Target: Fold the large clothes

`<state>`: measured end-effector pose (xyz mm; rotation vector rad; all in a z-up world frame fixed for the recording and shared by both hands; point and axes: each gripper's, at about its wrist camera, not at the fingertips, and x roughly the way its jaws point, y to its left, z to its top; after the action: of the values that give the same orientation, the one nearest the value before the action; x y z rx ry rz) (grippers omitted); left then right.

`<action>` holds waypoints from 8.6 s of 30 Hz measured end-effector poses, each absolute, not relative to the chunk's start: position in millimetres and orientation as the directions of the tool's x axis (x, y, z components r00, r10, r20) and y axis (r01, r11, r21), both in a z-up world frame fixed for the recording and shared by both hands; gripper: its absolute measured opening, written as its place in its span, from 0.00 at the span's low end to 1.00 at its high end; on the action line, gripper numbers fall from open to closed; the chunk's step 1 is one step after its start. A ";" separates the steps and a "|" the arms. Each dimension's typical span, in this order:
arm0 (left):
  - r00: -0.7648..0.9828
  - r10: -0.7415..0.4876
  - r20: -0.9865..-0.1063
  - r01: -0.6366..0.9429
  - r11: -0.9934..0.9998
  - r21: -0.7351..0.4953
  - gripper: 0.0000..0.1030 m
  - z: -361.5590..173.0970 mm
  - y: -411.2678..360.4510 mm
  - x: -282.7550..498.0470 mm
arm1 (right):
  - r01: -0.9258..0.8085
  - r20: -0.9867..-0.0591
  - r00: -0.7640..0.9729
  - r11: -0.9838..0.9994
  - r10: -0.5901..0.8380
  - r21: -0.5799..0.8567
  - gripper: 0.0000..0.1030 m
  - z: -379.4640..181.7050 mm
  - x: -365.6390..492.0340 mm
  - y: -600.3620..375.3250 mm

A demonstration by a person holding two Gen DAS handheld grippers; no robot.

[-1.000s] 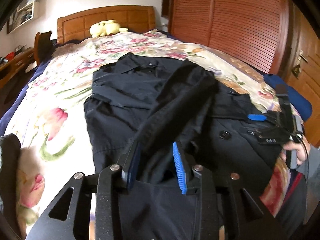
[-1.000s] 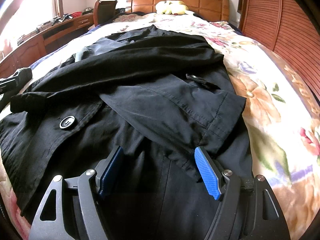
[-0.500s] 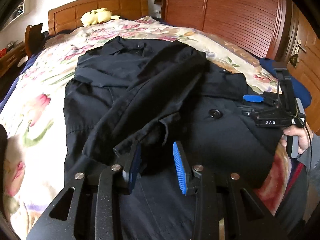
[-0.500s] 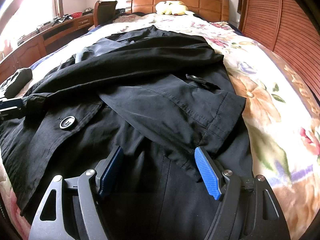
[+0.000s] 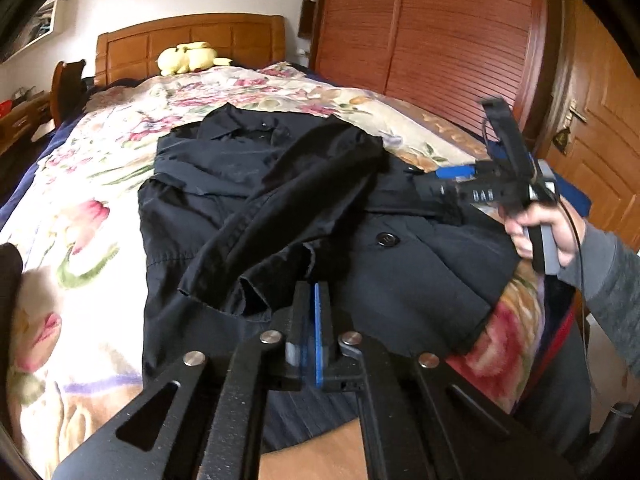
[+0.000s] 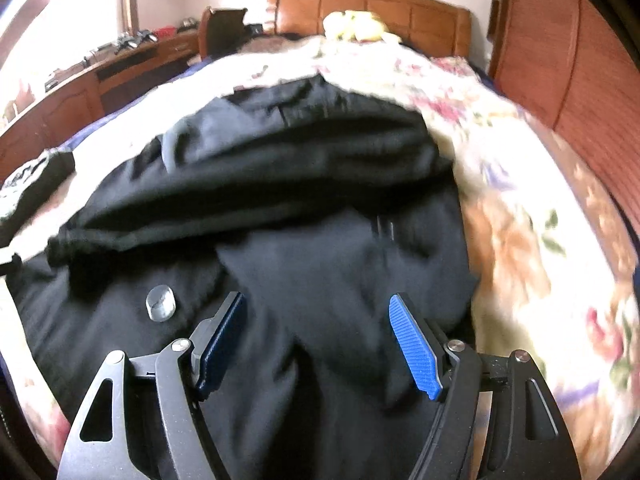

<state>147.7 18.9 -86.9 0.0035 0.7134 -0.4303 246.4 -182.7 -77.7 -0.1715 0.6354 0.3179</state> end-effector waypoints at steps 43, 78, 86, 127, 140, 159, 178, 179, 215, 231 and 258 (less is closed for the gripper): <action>0.690 -0.250 -0.679 0.234 0.965 -0.117 0.35 -110.0 65.0 140.2 | -0.373 -0.675 0.709 0.921 0.203 -0.115 0.44 -92.8 215.8 -190.7; 0.634 -0.055 -0.771 0.044 0.998 -0.035 0.35 -148.2 92.2 109.8 | -0.277 -0.697 0.695 0.960 0.176 -0.033 0.72 -139.2 191.1 -244.0; 0.630 -0.044 -0.775 0.043 0.999 -0.021 0.36 -151.7 100.4 107.7 | -0.279 -0.696 0.695 0.960 0.180 -0.031 0.72 -138.5 190.8 -245.0; 0.898 -0.177 -0.402 0.177 0.983 -0.037 0.02 48.0 97.7 22.2 | -0.396 -0.395 0.850 0.917 0.350 -0.040 0.09 35.0 69.0 -257.3; 0.946 -0.210 -0.246 0.214 0.977 -0.012 0.02 104.7 104.5 -23.1 | -0.383 -0.224 0.908 0.919 0.355 -0.093 0.09 99.1 -22.1 -286.6; 0.850 -0.175 -0.497 0.157 0.984 -0.077 0.02 -29.5 104.0 68.5 | -0.416 -0.374 0.843 0.910 0.388 0.006 0.09 -14.2 84.1 -261.9; 0.852 -0.065 -0.519 0.074 0.997 -0.003 0.02 -30.9 123.3 262.4 | -0.293 -0.457 0.870 0.939 0.185 -0.178 0.09 -7.5 317.5 -200.1; 0.852 -0.060 -0.521 0.071 0.998 0.000 0.02 -31.5 123.4 269.0 | -0.290 -0.460 0.870 0.939 0.178 -0.186 0.09 -7.8 326.5 -195.4; 0.704 -0.167 -0.690 0.176 0.983 -0.058 0.31 -76.5 110.9 200.5 | -0.286 -0.604 0.781 0.951 0.158 -0.121 0.78 -54.2 248.8 -188.4; 0.614 -0.149 -0.775 0.146 0.987 -0.075 0.34 -135.7 106.7 175.9 | -0.225 -0.621 0.749 0.970 0.230 0.088 0.93 -95.6 244.4 -234.8; 0.668 -0.176 -0.723 0.178 0.981 -0.075 0.02 -125.5 105.7 170.7 | -0.354 -0.731 0.612 0.931 0.301 0.087 0.51 -102.1 264.3 -214.8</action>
<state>170.7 105.7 -125.5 0.0024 0.8152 -0.1997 264.2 -214.8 -102.1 -0.0687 0.8301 0.3782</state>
